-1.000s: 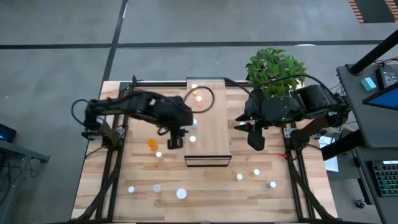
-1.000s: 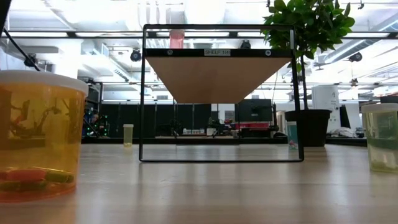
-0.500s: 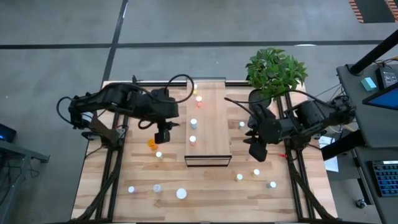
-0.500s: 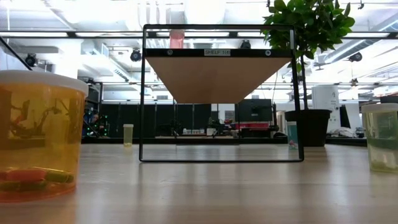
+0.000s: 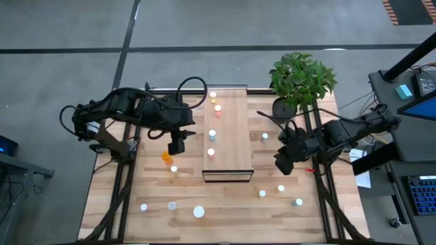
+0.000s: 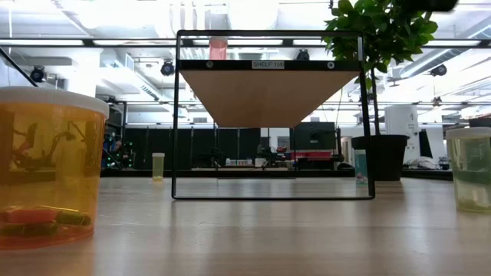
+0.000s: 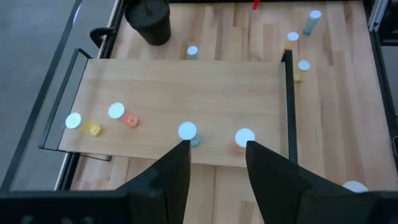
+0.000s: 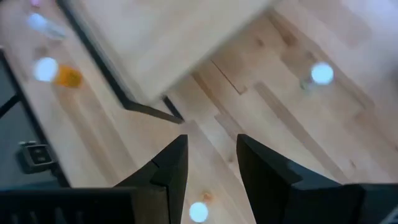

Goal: Pick and place medicine bottles onto shelf by color
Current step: Put the top blue bottle on the shelf

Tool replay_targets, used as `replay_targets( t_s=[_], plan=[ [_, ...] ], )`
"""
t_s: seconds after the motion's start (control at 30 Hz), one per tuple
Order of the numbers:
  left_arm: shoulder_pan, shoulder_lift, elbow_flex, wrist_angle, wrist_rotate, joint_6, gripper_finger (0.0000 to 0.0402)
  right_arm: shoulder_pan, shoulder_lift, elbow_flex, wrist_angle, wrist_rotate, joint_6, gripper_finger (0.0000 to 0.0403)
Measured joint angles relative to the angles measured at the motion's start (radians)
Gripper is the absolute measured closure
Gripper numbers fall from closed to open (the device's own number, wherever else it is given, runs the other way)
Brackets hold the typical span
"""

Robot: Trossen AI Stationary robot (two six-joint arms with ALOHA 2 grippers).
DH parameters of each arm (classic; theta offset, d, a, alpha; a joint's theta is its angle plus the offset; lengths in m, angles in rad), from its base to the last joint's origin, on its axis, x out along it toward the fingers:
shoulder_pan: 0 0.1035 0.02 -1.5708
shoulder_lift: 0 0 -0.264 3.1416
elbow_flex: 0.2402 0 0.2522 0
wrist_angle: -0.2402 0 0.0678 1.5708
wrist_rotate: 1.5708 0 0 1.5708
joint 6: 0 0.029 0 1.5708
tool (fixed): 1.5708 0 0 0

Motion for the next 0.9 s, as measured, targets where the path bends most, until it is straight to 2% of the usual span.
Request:
replay_targets(
  t_s=[0.3,0.43,0.67,0.77,0.9],
  plan=[
    [0.002,0.001,0.000,0.001,-0.026,0.009,0.0264,0.000,-0.098,-0.268,0.174,-0.008,0.093,0.0275],
    [0.002,0.000,0.000,0.004,-0.077,0.048,0.0264,-0.010,-0.131,-0.356,0.183,-0.007,0.145,0.0275],
    [0.002,-0.006,0.000,0.027,-0.110,0.054,0.0264,-0.036,-0.149,-0.488,0.183,-0.023,0.441,0.0274],
    [0.002,-0.006,-0.001,0.027,-0.110,0.054,0.0264,-0.035,-0.149,-0.535,0.201,-0.050,0.485,0.0261],
    [0.002,-0.006,-0.001,0.028,-0.139,0.056,0.0264,-0.036,-0.149,-0.583,0.236,-0.033,0.521,0.0226]
  ],
)
